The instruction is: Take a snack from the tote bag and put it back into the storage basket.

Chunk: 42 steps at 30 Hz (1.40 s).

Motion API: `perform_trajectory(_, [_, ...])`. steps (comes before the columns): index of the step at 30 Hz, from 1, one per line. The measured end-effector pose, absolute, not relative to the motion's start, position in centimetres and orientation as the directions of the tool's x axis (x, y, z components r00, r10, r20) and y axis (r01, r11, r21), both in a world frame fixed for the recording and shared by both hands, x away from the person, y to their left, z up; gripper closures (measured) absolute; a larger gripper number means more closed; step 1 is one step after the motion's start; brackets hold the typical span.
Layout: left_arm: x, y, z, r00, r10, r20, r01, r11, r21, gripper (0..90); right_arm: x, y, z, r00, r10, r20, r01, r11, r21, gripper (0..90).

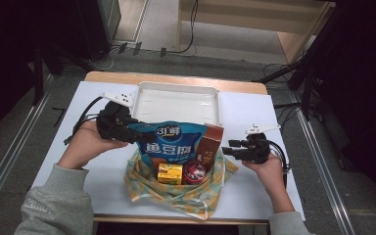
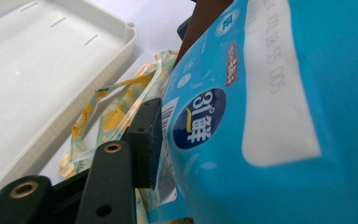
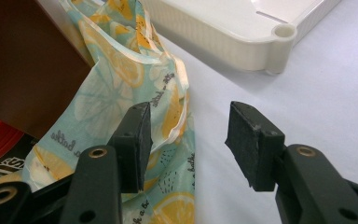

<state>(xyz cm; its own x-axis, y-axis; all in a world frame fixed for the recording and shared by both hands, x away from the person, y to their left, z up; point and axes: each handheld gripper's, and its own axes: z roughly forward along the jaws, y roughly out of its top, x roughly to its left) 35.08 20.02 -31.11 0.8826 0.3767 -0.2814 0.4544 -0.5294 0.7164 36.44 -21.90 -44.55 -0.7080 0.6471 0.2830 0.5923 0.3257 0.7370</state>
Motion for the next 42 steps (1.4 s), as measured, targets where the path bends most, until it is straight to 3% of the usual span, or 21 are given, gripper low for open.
perform_trajectory(20, [35.0, 19.9, -32.5, 0.893, 0.367, -0.262, 0.427, -0.505, 0.750, 80.0, 36.5, -21.7, -44.7, -0.709, 0.641, 0.294, 0.598, 0.326, 0.732, 50.5])
perform_trajectory(28, [35.2, 20.0, -32.6, 0.891, 0.342, -0.300, 0.443, -0.502, 0.743, 84.1, 36.5, -21.7, -44.7, -0.714, 0.639, 0.286, 0.590, 0.331, 0.736, 50.5])
perform_trajectory(42, [34.9, 19.8, -32.0, 0.897, 0.330, -0.293, 0.427, -0.481, 0.766, 87.4, 36.5, -21.7, -44.6, -0.716, 0.638, 0.282, 0.587, 0.332, 0.738, 50.5])
